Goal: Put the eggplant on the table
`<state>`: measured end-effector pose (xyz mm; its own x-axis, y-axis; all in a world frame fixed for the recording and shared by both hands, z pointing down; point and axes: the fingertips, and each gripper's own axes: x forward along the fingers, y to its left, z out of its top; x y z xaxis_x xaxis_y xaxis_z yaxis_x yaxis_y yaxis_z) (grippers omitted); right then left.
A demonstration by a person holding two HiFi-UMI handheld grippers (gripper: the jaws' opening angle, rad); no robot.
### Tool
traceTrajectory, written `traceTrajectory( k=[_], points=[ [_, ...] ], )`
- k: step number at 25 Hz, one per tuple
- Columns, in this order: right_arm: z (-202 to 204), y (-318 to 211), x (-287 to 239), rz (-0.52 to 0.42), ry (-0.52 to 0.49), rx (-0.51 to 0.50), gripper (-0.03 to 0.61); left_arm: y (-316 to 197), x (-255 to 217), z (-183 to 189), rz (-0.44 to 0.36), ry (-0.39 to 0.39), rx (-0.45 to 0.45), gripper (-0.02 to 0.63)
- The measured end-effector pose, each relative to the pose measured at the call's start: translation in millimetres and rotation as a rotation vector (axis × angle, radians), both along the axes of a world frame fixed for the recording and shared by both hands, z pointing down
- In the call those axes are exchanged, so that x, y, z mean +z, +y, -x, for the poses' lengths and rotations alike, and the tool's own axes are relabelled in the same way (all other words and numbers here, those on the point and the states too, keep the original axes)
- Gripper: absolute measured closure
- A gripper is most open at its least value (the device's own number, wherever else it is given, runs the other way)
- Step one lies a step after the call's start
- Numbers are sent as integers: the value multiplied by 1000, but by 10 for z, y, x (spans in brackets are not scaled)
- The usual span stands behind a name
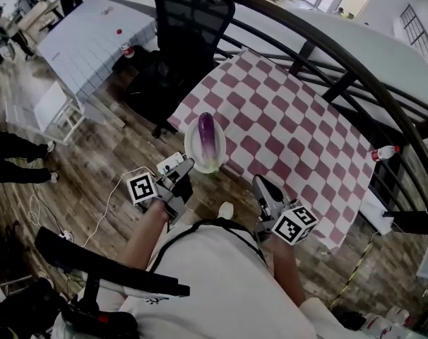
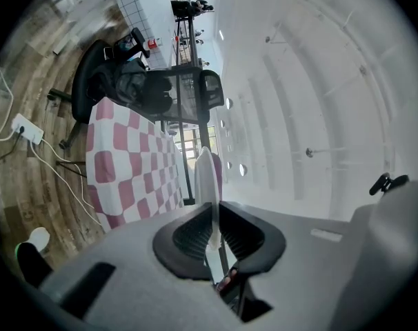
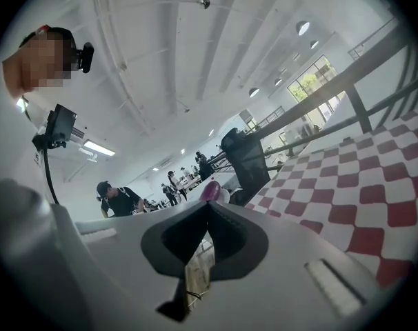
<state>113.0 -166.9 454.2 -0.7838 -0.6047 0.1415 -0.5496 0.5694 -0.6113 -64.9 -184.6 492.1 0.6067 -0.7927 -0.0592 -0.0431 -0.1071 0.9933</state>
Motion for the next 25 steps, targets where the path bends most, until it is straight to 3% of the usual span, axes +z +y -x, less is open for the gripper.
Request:
traceTrajectory(
  k=[17,25],
  points=[
    [-406,-825,119,0,12,-90,571,-603,152,-407,11,20,-87,575],
    [-64,-1008,140,30,-6,-129,571,-680,202,-100,43,10,-104,575]
  ],
)
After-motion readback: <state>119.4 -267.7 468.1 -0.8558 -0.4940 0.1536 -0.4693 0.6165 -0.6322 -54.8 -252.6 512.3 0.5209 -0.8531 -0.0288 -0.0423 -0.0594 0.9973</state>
